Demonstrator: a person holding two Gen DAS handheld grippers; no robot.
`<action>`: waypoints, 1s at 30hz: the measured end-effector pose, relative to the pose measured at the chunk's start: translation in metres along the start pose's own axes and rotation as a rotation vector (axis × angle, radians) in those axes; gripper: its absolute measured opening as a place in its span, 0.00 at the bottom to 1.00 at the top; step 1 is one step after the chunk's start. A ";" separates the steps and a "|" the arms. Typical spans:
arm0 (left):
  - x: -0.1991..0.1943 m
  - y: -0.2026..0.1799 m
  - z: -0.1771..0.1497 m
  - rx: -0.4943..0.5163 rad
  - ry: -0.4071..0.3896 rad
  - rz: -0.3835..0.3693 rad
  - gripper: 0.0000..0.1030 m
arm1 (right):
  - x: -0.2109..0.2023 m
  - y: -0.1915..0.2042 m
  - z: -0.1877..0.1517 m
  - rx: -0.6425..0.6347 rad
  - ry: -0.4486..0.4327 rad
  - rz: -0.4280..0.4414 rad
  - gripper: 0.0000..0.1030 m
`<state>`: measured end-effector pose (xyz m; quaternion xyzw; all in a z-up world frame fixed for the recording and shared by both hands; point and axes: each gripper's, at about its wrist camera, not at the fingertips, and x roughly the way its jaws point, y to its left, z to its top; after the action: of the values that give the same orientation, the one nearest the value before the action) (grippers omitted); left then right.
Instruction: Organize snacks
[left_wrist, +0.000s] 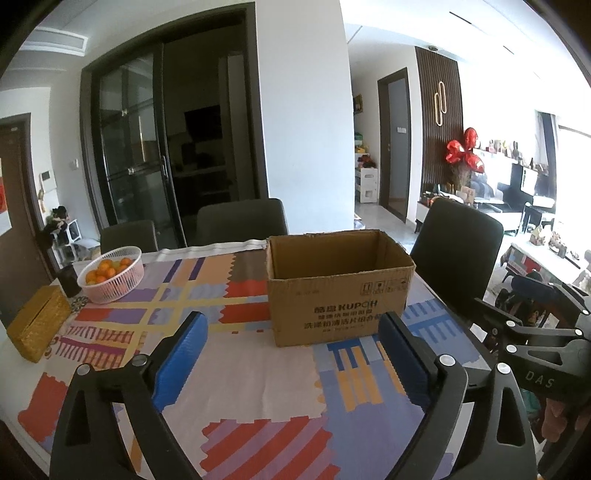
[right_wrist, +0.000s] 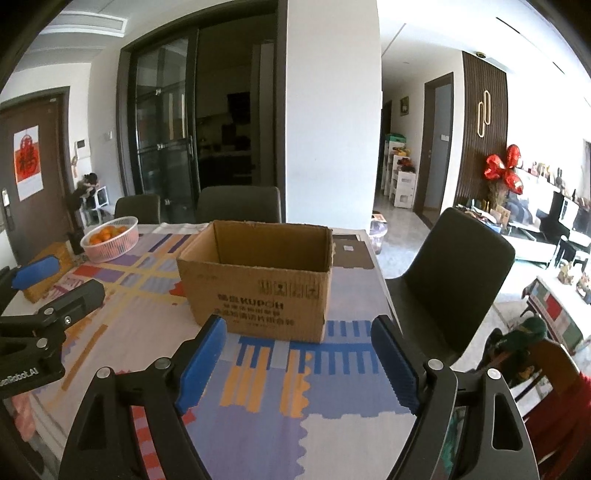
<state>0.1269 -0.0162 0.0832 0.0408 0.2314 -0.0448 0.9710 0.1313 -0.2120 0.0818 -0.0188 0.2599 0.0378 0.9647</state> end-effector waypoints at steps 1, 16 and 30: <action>-0.003 -0.001 -0.001 -0.001 -0.002 -0.002 0.93 | -0.003 0.000 -0.002 0.003 0.000 -0.001 0.79; -0.033 -0.006 -0.008 -0.002 -0.034 -0.014 0.98 | -0.031 0.000 -0.014 0.008 -0.016 -0.010 0.79; -0.043 -0.005 -0.006 -0.016 -0.032 -0.024 1.00 | -0.037 -0.002 -0.016 0.014 -0.023 -0.007 0.79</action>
<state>0.0858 -0.0175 0.0969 0.0293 0.2167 -0.0549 0.9742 0.0914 -0.2172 0.0869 -0.0123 0.2492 0.0330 0.9678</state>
